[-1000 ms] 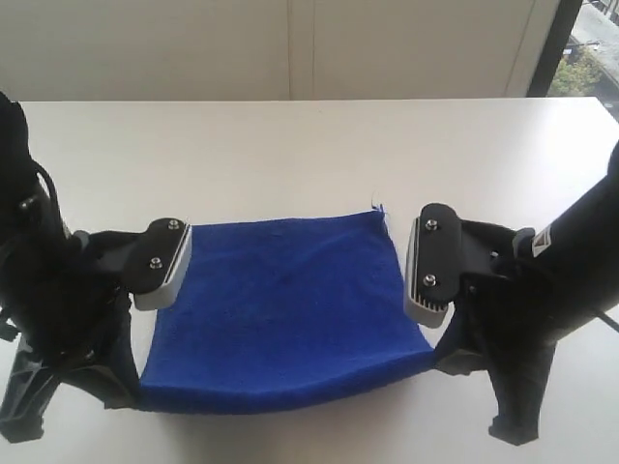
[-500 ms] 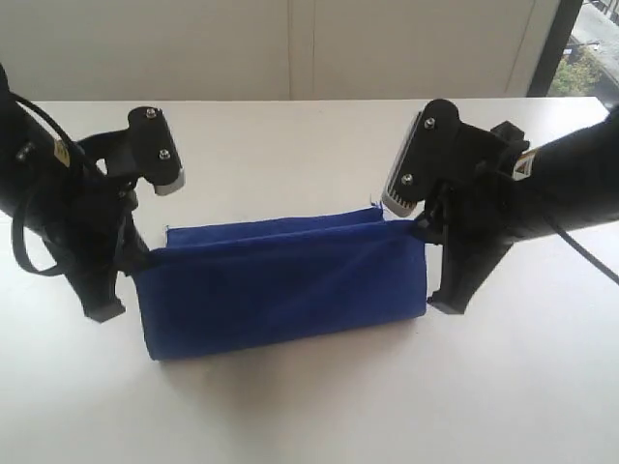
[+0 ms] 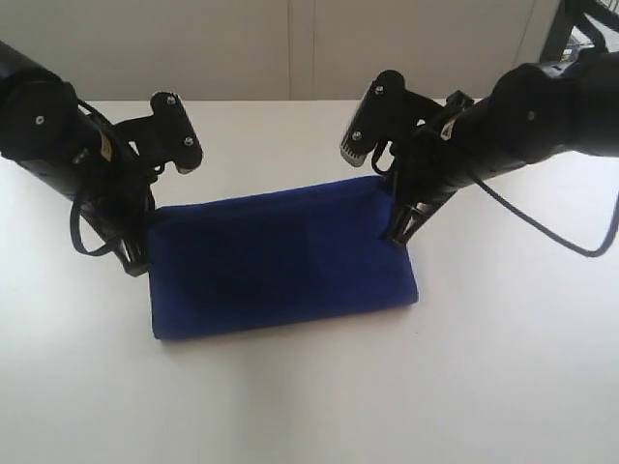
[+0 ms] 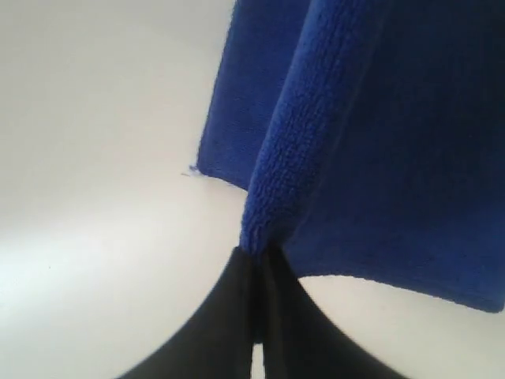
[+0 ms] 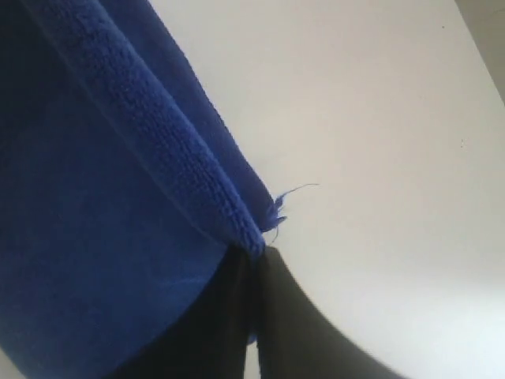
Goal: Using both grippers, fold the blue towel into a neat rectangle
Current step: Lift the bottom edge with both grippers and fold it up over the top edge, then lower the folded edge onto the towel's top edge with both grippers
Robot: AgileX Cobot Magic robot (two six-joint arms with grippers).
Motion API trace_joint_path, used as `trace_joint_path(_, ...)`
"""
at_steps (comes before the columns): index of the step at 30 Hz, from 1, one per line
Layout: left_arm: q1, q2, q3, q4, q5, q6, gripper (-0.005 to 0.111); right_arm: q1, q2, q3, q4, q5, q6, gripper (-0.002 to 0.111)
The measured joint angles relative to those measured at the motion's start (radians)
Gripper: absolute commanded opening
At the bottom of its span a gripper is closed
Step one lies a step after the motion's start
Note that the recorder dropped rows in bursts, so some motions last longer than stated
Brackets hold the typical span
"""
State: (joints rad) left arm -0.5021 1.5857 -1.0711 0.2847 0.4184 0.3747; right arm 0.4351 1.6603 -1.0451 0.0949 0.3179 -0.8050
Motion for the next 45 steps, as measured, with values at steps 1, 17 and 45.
trace_joint_path(1,0.011,0.011,-0.012,0.004,-0.006,-0.008,0.000,-0.005,0.010,-0.007,-0.002,-0.006,0.001,0.000)
trace_joint_path(17,0.058,0.193,-0.046,0.052,-0.275,0.027,0.000,-0.058,0.195,-0.065,-0.004,-0.176,0.018,0.000)
trace_joint_path(45,0.058,0.221,-0.046,0.076,-0.263,-0.025,0.039,-0.058,0.240,-0.069,-0.003,-0.318,0.149,0.032)
